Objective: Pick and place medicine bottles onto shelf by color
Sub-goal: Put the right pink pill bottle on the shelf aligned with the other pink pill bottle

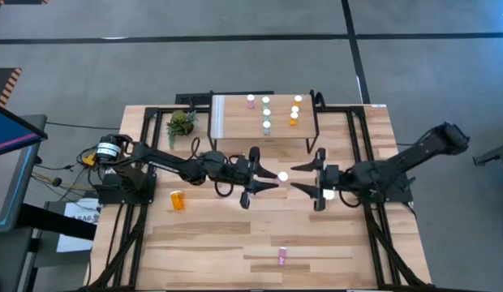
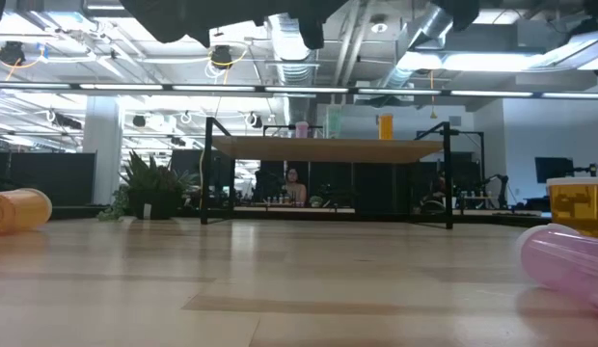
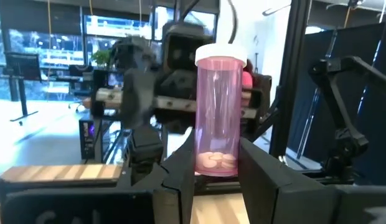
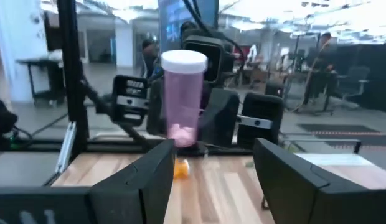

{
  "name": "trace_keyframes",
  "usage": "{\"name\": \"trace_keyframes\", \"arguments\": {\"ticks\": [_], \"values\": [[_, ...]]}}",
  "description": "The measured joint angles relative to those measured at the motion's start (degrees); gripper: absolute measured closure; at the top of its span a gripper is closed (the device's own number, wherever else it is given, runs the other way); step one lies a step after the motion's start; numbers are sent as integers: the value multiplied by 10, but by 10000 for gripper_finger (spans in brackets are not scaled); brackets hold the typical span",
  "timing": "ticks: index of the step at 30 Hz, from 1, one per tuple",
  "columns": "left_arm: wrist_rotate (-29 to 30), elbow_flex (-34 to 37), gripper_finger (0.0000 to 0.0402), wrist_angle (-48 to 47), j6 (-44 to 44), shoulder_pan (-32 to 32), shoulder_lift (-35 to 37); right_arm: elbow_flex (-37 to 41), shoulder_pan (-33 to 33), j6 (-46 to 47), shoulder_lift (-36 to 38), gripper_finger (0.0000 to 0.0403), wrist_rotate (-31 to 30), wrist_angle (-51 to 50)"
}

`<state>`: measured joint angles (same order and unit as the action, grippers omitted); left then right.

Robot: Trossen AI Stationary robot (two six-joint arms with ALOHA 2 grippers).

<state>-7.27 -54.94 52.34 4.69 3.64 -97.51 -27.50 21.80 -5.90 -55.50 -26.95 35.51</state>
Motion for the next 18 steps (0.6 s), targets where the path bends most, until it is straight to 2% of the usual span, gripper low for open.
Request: {"name": "trace_keyframes", "arguments": {"ticks": [7, 14, 18], "values": [[1, 5, 317, 23, -31, 8, 0, 13, -24, 2, -53, 165, 69, 83], [18, 104, 317, 213, -3, 2, 0, 13, -25, 0, -81, 165, 78, 124], [42, 132, 317, 250, 8, 0, 0, 13, -36, 3, -103, 165, 78, 175]]}}
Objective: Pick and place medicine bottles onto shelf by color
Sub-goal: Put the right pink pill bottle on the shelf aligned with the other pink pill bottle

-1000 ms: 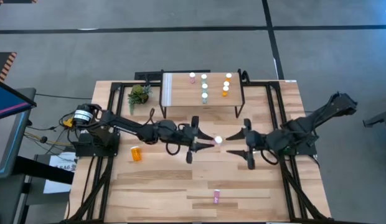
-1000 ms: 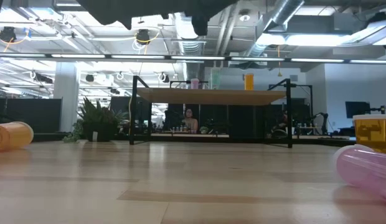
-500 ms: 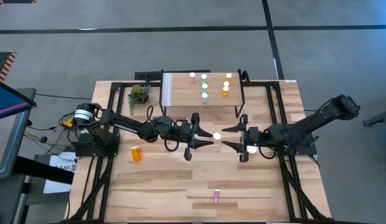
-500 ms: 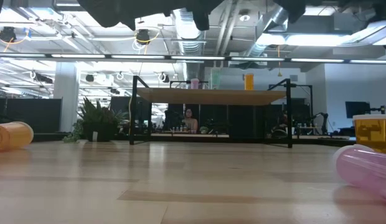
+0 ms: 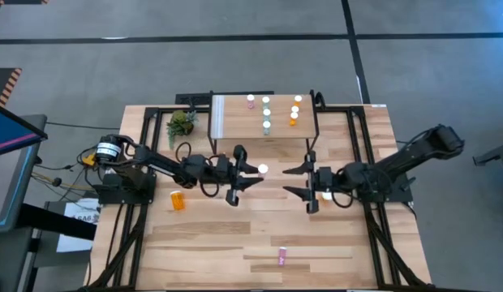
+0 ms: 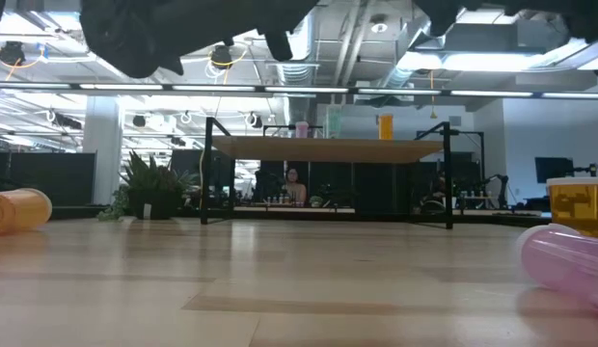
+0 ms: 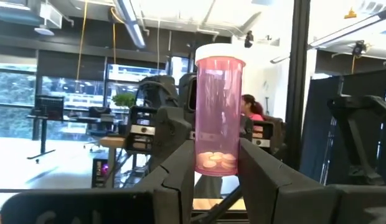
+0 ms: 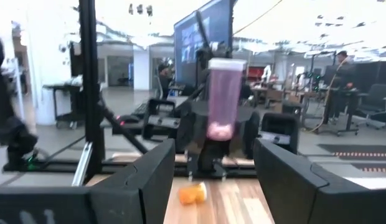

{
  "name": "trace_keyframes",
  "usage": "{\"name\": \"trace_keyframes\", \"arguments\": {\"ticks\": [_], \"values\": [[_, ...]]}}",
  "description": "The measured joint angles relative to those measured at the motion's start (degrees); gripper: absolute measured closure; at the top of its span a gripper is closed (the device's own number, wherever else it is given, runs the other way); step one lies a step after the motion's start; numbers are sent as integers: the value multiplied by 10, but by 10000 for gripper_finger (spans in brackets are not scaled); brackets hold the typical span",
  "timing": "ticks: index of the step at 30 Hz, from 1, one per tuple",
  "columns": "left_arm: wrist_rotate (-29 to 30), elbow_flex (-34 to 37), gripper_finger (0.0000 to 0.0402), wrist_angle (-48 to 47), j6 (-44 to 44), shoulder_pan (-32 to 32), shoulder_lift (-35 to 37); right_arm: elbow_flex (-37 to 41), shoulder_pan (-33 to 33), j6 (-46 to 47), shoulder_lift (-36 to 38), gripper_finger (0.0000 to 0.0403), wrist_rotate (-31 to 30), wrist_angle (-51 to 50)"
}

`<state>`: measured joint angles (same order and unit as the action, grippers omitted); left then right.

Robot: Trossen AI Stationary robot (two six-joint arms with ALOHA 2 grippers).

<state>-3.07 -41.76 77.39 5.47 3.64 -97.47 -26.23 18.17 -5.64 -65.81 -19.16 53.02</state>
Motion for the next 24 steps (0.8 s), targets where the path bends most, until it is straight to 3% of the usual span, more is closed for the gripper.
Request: {"name": "trace_keyframes", "arguments": {"ticks": [11, 24], "values": [[-7, -9, 317, -30, -1, 1, 0, -21, -21, 2, -103, 165, 1, 125], [-7, -9, 317, -43, -2, 1, 0, -81, -30, 23, -156, 165, 1, 125]]}}
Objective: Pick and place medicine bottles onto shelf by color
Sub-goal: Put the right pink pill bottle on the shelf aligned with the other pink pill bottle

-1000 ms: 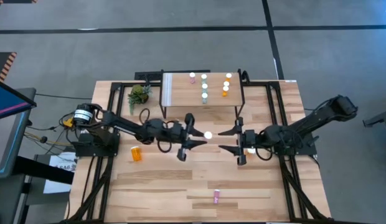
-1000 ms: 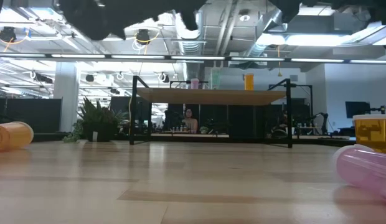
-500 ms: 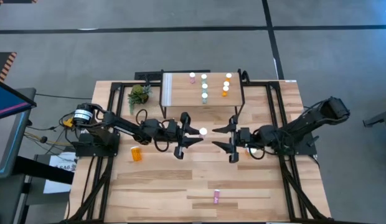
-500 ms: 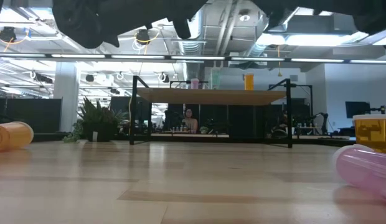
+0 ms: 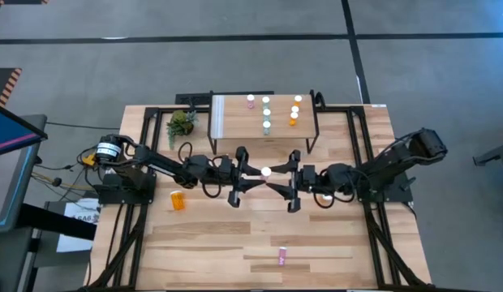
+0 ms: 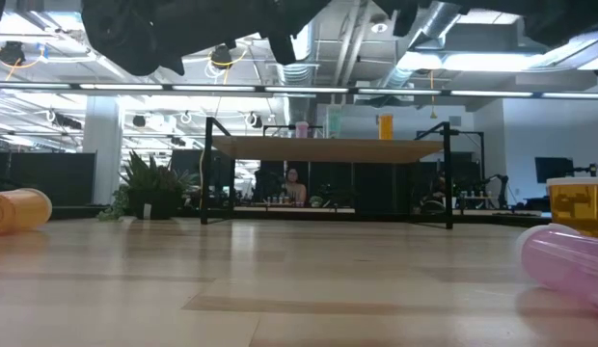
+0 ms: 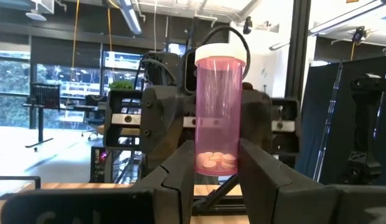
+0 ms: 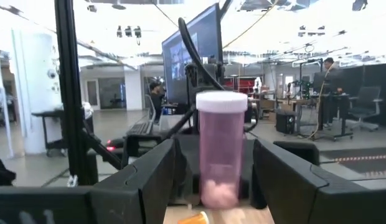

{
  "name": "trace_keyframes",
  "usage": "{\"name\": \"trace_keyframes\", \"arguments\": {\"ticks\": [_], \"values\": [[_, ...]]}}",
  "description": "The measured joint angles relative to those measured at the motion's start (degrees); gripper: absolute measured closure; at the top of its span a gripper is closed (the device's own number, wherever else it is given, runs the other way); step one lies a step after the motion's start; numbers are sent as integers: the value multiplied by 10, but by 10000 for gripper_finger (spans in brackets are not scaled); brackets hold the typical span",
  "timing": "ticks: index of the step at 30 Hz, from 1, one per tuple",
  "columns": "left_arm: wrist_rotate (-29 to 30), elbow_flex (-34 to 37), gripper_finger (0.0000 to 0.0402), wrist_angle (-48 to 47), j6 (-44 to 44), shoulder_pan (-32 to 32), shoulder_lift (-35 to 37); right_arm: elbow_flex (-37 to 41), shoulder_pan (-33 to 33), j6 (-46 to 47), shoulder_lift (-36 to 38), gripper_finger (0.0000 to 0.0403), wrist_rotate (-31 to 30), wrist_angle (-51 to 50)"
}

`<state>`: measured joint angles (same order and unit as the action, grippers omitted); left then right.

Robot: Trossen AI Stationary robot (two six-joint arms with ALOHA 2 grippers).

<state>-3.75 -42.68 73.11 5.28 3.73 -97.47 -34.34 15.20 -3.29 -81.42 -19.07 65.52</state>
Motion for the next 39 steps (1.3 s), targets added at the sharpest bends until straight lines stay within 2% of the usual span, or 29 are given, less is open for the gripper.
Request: {"name": "trace_keyframes", "arguments": {"ticks": [6, 11, 22, 27, 39], "values": [[0, 0, 317, -1, 0, 0, 0, -11, -12, 47, -4, 165, -1, -15], [0, 0, 317, -1, 0, 0, 0, -11, -15, 49, -5, 176, -2, -18], [2, 0, 317, -2, 0, 0, 0, -11, -15, 50, -4, 256, -1, -29], [2, 0, 317, -2, 2, 0, 0, -11, -15, 56, -4, 280, -1, -33], [0, 0, 317, -6, 2, 0, 0, -11, -15, 48, -4, 286, -1, -36]]}}
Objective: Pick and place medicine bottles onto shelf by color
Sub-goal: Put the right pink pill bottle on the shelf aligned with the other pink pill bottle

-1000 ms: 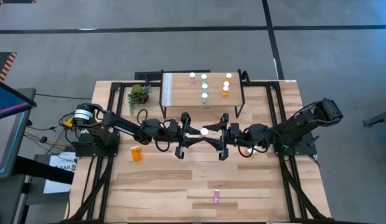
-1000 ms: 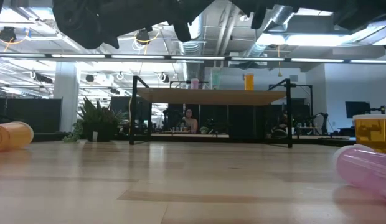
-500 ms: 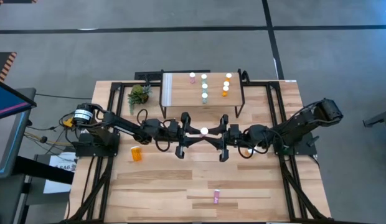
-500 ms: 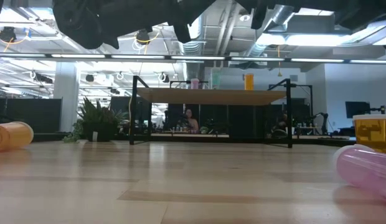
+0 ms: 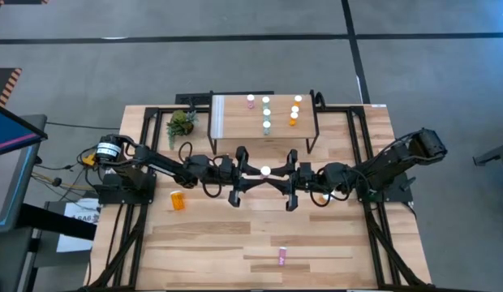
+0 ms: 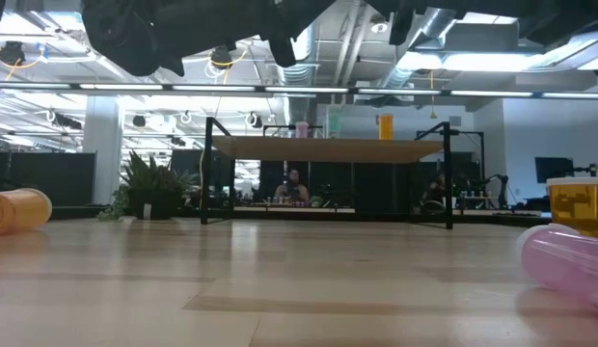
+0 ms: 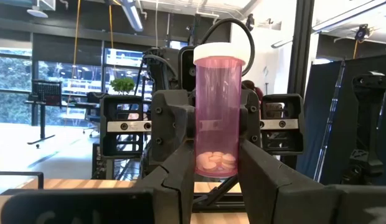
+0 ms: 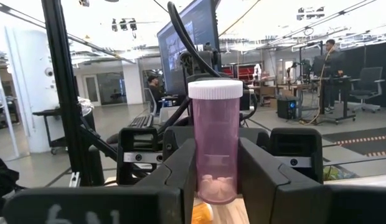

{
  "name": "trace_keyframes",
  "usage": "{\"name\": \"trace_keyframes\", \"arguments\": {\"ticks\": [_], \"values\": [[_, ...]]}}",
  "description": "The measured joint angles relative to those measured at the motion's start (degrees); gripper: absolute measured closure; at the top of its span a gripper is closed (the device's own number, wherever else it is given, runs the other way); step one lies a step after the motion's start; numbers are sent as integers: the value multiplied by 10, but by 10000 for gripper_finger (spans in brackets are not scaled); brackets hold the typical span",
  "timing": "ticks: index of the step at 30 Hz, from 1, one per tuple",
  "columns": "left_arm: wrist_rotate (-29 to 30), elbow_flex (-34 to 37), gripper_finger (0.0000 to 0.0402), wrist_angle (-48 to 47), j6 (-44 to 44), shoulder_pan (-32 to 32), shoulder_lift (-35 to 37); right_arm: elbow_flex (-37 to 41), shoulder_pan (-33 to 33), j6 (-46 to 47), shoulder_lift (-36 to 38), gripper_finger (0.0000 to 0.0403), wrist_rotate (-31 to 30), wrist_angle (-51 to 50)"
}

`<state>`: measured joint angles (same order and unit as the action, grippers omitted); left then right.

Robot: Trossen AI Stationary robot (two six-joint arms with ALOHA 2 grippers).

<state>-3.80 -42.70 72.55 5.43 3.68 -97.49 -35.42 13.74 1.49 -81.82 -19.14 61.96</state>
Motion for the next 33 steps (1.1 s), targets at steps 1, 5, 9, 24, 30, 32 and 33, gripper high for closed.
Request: {"name": "trace_keyframes", "arguments": {"ticks": [1, 5, 9, 24, 30, 32, 33], "values": [[-1, 0, 317, -1, 0, 0, 0, 0, 0, 0, 1, 286, 0, -1], [-3, 0, 317, -5, 7, 0, 0, 0, 0, -3, 1, 285, 0, -4], [-3, 0, 305, -9, 14, -2, 0, 0, 0, -4, 1, 285, 0, -5], [-2, 0, 195, -121, 29, -23, 33, 0, 0, -23, 2, 285, -7, -31], [21, 0, 193, -245, 0, -25, 98, 1, 0, -35, 28, 285, -45, -98], [33, 0, 194, -282, -17, -22, 119, 0, 0, -35, 37, 285, -52, -114], [36, 0, 195, -296, -22, -20, 129, 0, 0, -35, 40, 285, -52, -122]]}}
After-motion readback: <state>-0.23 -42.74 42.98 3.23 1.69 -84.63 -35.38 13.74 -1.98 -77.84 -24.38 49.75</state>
